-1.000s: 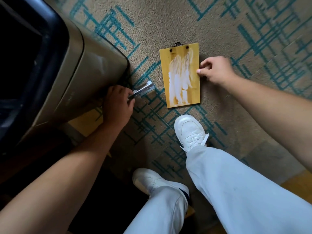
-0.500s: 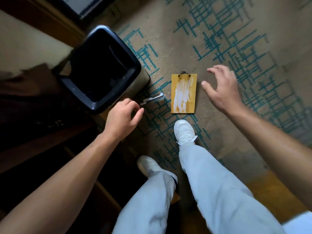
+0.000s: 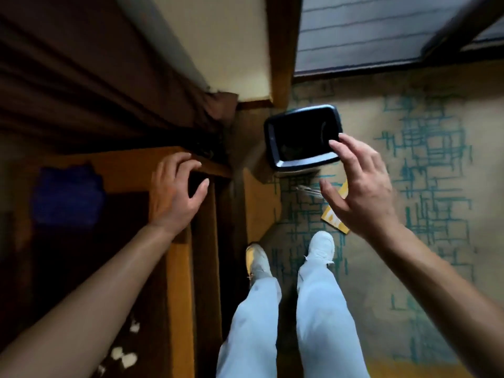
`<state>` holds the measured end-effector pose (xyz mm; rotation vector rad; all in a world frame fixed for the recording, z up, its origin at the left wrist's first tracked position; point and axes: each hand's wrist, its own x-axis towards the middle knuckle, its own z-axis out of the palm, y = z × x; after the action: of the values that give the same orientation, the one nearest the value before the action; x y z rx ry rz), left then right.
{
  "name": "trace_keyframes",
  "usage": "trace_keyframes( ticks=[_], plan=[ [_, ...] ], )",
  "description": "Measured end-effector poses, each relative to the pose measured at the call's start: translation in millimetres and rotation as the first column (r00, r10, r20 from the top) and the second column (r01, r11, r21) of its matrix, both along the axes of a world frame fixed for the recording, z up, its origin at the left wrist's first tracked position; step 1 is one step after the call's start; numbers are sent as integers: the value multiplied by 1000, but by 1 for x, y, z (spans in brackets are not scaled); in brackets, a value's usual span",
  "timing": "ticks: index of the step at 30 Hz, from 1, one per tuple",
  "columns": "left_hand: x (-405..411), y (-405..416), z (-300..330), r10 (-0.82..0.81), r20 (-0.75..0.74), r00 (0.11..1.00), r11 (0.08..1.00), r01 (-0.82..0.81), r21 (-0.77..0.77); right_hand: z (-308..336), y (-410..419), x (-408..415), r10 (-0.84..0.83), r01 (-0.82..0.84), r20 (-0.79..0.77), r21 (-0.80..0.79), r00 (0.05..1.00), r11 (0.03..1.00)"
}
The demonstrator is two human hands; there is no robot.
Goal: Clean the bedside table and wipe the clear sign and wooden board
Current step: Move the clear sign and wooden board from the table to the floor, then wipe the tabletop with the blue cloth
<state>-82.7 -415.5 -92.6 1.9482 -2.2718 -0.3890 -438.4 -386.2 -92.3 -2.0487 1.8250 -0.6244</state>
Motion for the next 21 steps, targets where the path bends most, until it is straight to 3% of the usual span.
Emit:
trace_keyframes(
  ticks=[5,10,13,16,21],
  plan=[
    [97,68,34,368,92,925,930,-367,-30,15,-31,89,297,-297,-14,5,955,955],
    [192,174,33,638,233,734,759,-651,-28,23,-50,203,562,-557,-32,99,827,825],
    [229,233,29,771,271,576,596,-803,10,16,-56,264,699,-682,-100,159,708,714],
    [255,286,21,844,312,435,435,-897,76,10,-61,325,784,-756,-148,210,602,620],
    [277,352,3,900,297,321,248,-934,257,2,-61,429,869,-836,-209,245,449,491]
  ],
)
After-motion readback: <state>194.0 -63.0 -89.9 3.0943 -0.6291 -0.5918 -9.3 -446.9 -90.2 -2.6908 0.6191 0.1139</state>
